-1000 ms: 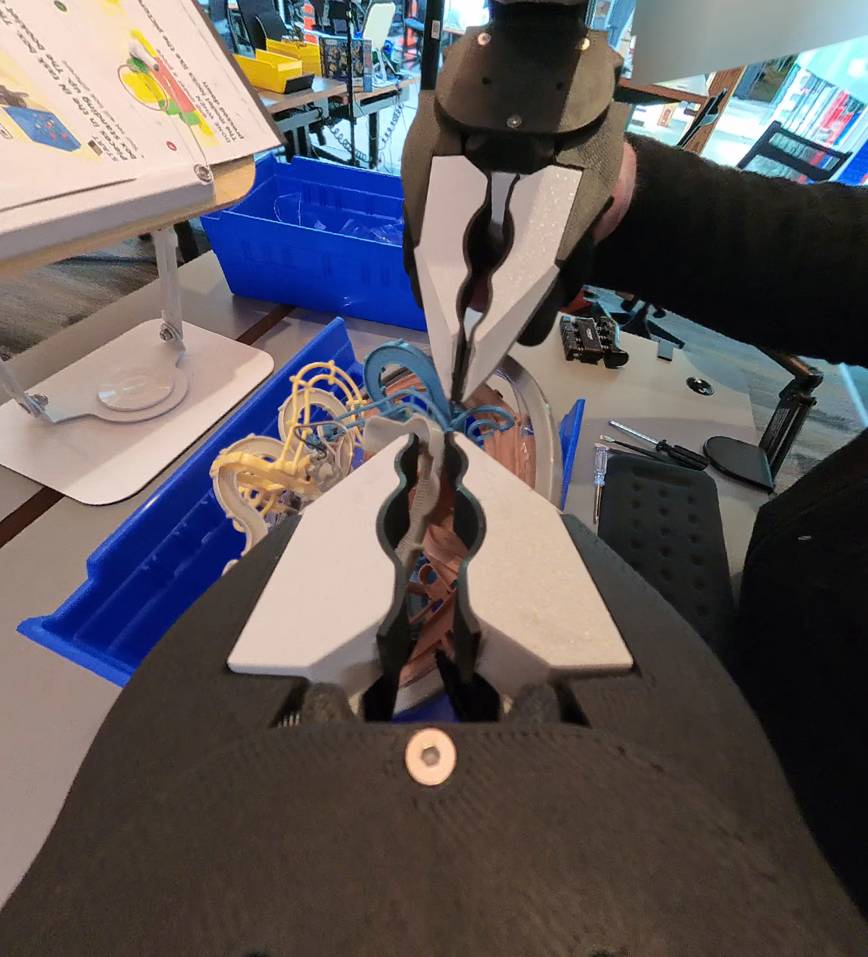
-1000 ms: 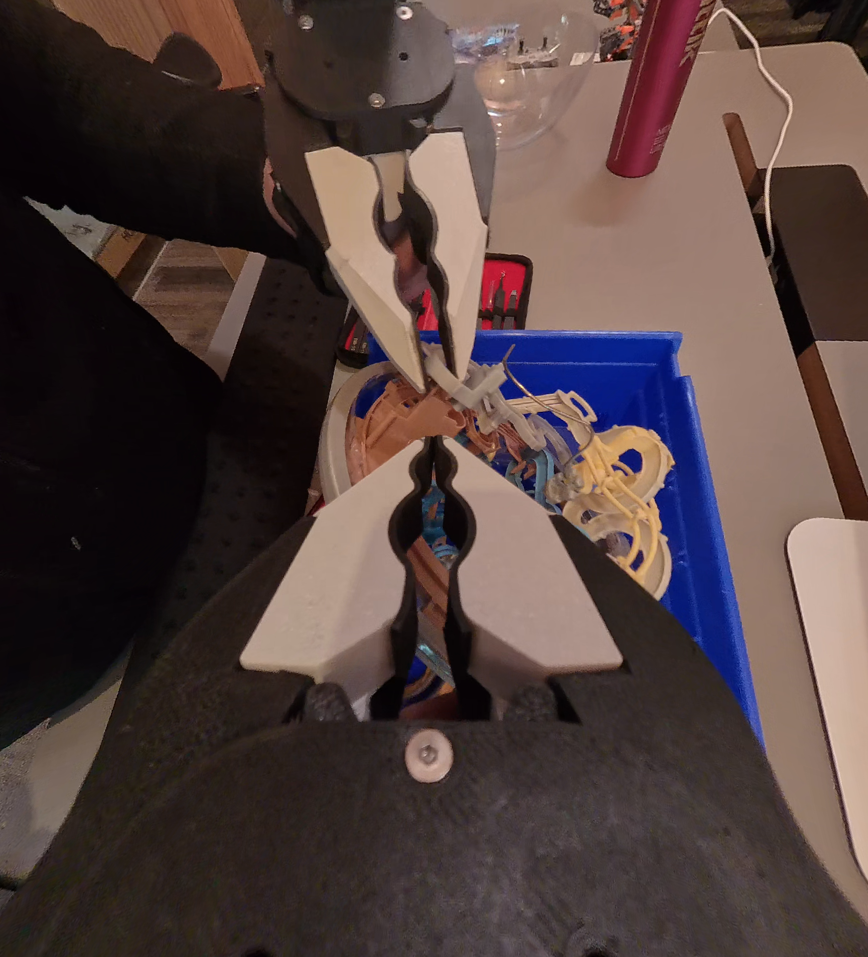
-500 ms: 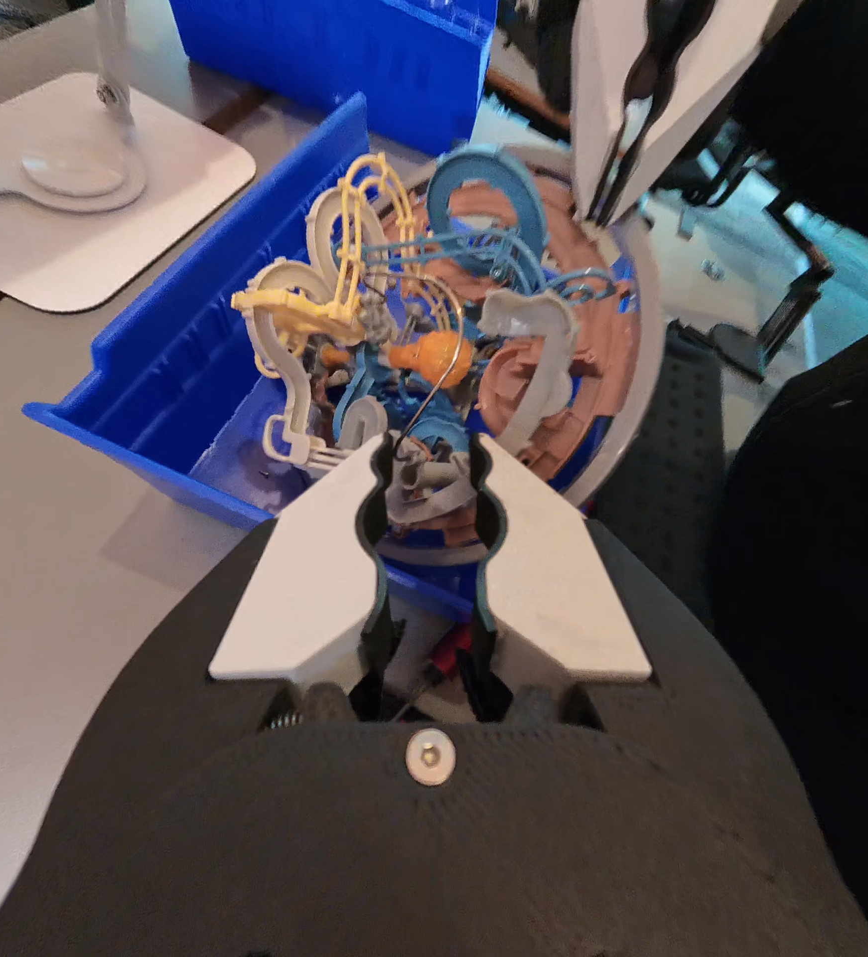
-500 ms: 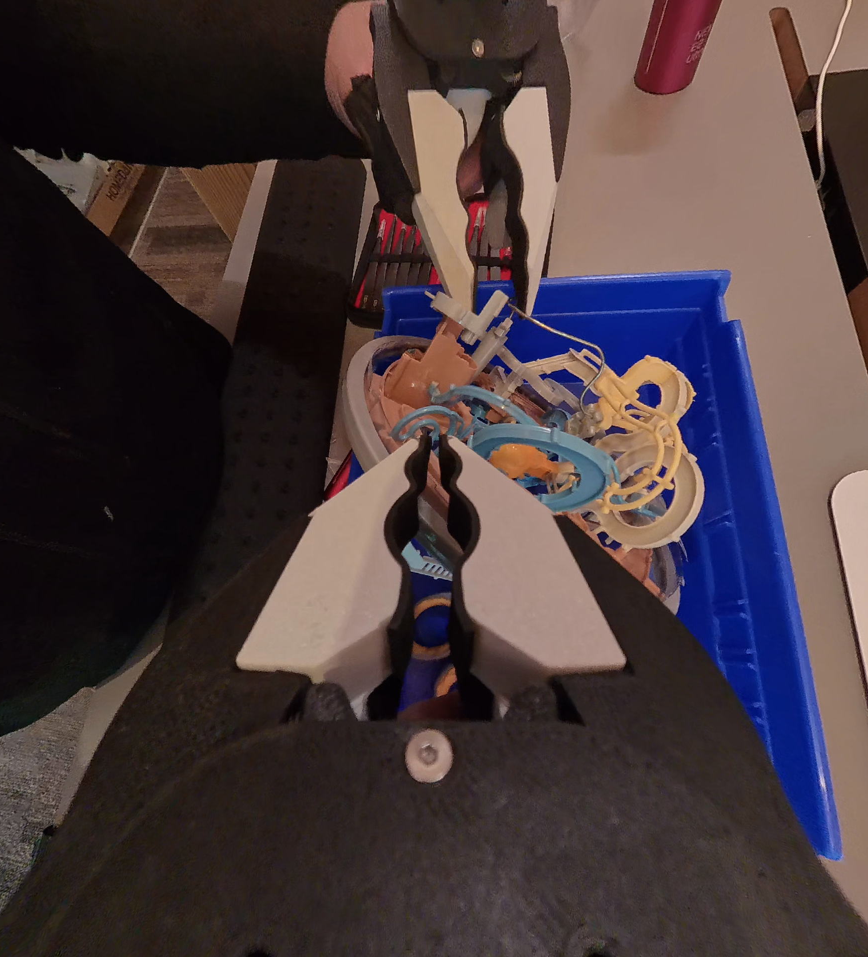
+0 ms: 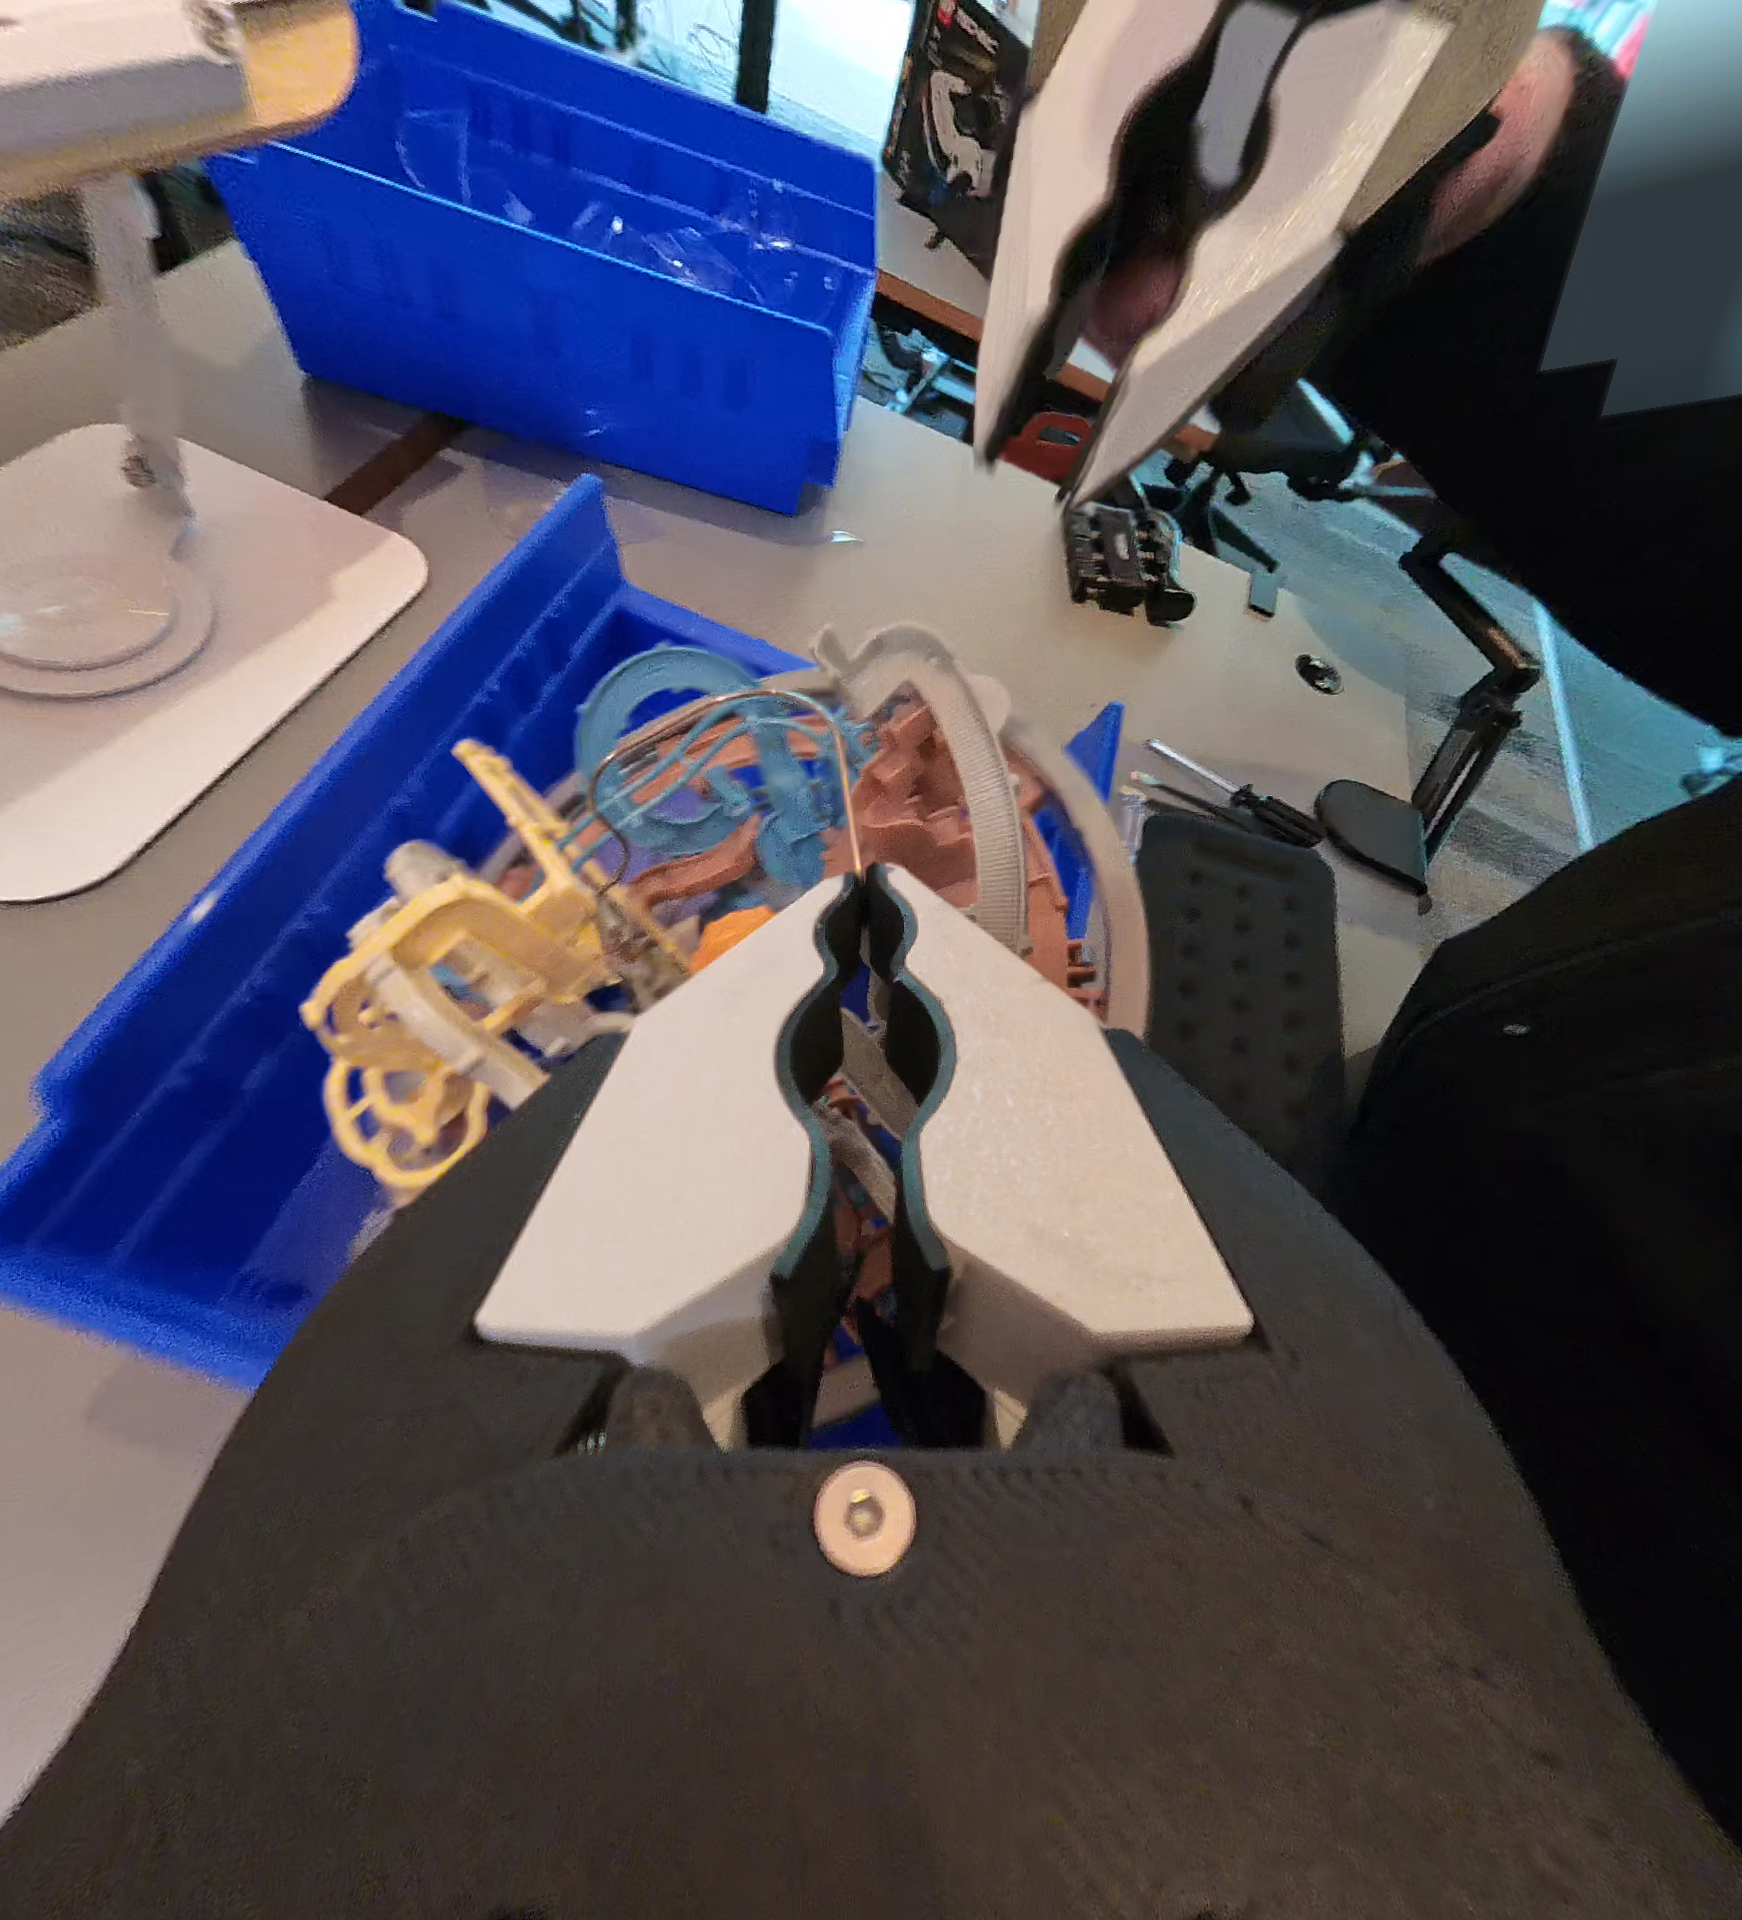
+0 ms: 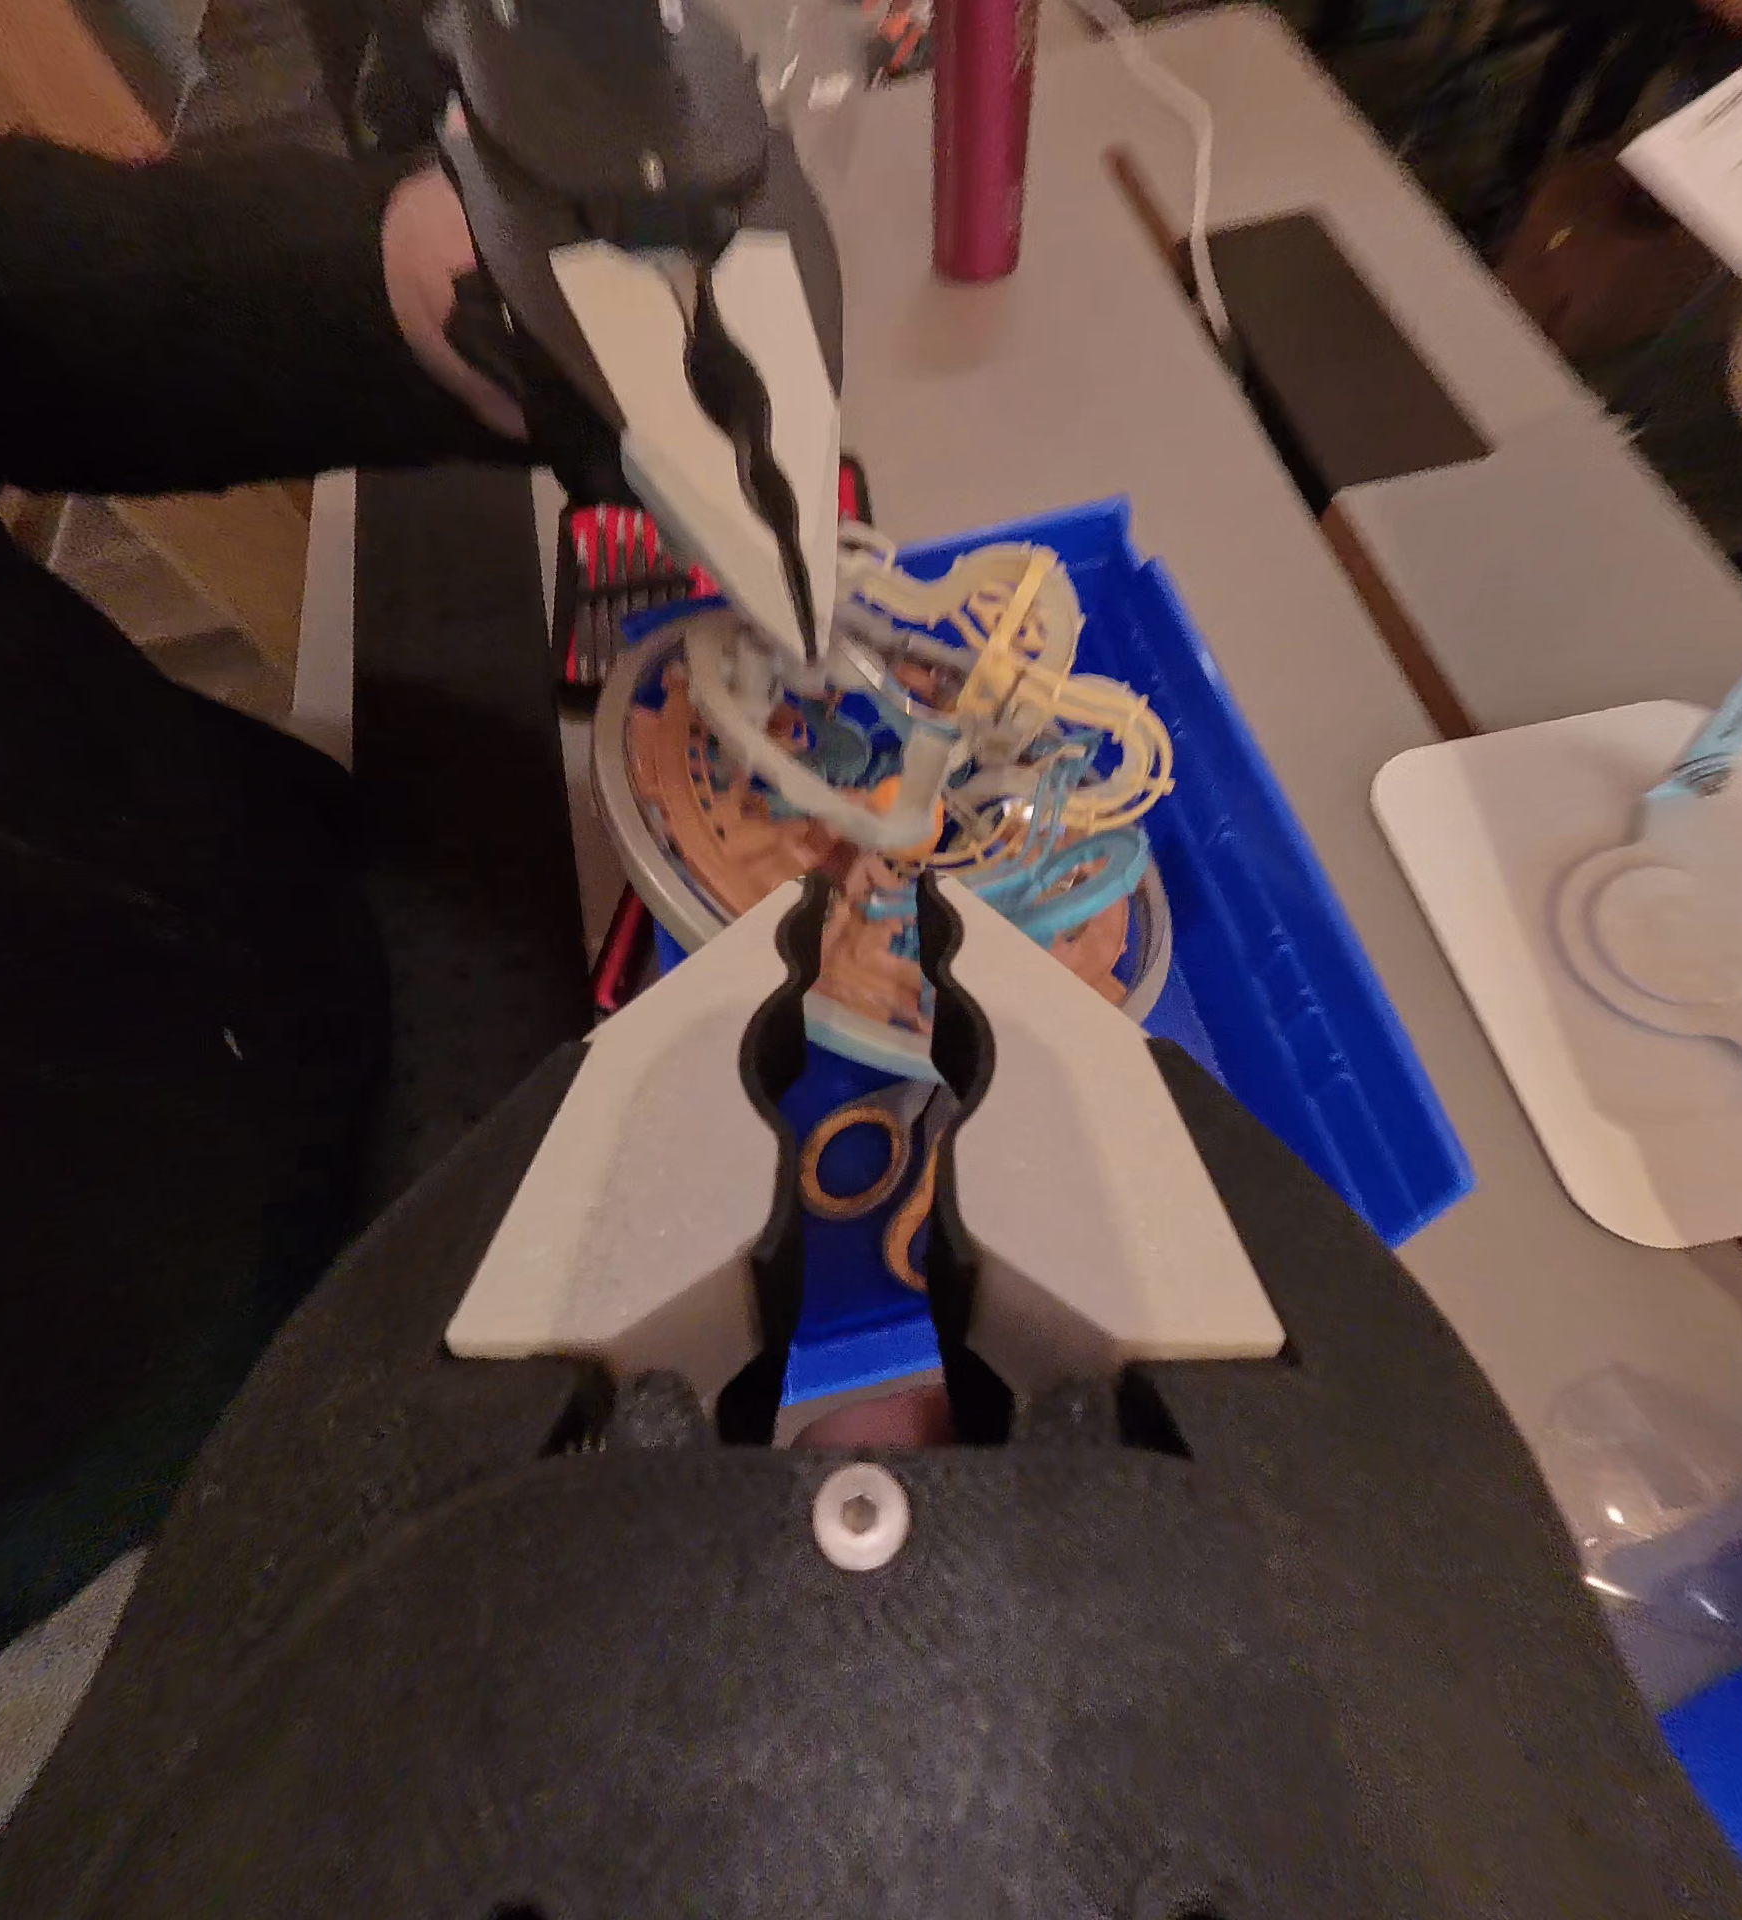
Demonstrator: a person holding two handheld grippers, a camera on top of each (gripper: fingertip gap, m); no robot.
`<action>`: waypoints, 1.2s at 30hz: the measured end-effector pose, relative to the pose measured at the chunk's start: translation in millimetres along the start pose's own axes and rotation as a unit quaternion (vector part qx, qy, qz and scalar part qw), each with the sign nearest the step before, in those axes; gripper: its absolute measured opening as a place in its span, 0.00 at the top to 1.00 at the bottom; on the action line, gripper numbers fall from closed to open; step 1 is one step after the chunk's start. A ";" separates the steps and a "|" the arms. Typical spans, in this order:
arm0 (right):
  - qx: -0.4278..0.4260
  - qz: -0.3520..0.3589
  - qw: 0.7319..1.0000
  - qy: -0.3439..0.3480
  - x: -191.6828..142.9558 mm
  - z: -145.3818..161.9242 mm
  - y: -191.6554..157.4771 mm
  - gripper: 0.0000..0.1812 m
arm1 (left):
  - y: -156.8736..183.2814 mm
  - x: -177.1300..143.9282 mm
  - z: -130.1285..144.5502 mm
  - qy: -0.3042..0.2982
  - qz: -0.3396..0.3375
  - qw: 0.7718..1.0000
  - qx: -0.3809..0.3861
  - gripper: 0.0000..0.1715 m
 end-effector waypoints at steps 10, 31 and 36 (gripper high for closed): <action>-0.054 0.042 0.995 -0.066 52.2 8.5 -62.6 0.85 | 7.6 46.5 -18.6 -0.007 0.061 0.998 -0.034 1.00; -0.004 -0.012 1.000 0.006 65.1 27.9 -55.7 0.95 | 4.1 50.9 -6.1 0.076 0.107 0.990 -0.049 1.00; 0.009 -0.010 1.000 -0.010 66.6 38.2 -52.6 0.95 | 9.0 37.8 -17.3 0.077 0.091 0.993 -0.024 0.90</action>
Point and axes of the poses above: each gripper's, where its closed fingertips meet, x out along the fingers, z out of its underside, y = z × x across the jaws, the point moved 8 cm from there along -x, back along the fingers, and after that the axes turned 11 degrees about z, right-handed, at the moved point
